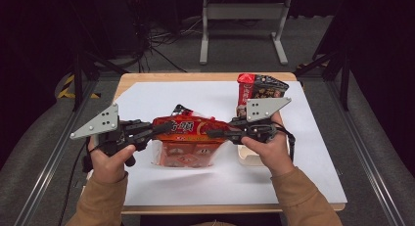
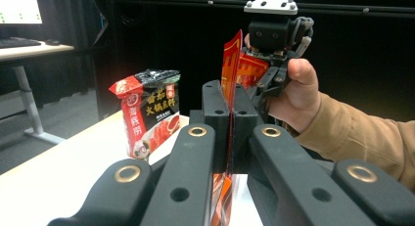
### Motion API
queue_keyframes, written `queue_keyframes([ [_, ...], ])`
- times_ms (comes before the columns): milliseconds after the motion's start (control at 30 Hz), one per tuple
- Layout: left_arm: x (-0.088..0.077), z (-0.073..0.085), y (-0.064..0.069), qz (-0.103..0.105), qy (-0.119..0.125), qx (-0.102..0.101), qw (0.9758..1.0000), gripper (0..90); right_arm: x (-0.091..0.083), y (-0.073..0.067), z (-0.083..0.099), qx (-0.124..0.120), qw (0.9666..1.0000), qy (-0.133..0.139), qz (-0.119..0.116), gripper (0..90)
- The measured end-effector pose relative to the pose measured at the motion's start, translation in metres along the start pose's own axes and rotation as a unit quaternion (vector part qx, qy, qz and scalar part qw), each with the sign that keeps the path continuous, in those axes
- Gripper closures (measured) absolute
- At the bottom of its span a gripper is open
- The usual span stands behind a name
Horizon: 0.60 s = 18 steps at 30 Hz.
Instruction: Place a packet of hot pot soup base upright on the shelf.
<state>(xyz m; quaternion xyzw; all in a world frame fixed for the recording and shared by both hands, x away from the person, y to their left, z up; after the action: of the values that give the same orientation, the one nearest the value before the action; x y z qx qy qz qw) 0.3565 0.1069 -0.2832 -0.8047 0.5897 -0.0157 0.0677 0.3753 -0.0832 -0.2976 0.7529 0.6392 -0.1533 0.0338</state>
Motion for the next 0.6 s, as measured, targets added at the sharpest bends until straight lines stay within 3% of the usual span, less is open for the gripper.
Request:
queue_keyframes([
  [167, 0.0, 0.0, -0.001, -0.007, 0.001, 0.007, 1.0, 88.1, -0.002, -0.001, -0.004, 0.004, 1.0, 0.004, 0.004, 89.9],
  [300, 0.003, 0.001, -0.002, -0.016, 0.002, 0.005, 0.9999, 82.0, -0.005, -0.002, -0.009, 0.006, 0.9999, 0.005, 0.008, 90.0],
  [500, 0.004, 0.006, -0.007, -0.03, -0.013, 0.001, 0.9995, 65.7, -0.012, -0.001, -0.016, 0.009, 0.9997, 0.002, 0.023, 90.0],
  [600, 0.005, 0.012, -0.011, -0.03, -0.028, -0.007, 0.9991, 51.0, -0.017, 0.0, -0.02, 0.013, 0.9994, -0.002, 0.033, 90.0],
])
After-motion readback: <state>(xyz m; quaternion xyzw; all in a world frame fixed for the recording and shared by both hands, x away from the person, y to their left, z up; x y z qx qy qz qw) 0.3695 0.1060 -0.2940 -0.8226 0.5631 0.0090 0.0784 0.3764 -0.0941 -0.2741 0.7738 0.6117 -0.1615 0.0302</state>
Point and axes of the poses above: each handheld gripper's, and its own axes: x roughly forward along the jaws, z roughly out of its underside, y roughly to its right, the point moved 8 cm from there along x, roughly forward along the jaws, and after that the axes turned 10 degrees about x, right-handed, at the moved point
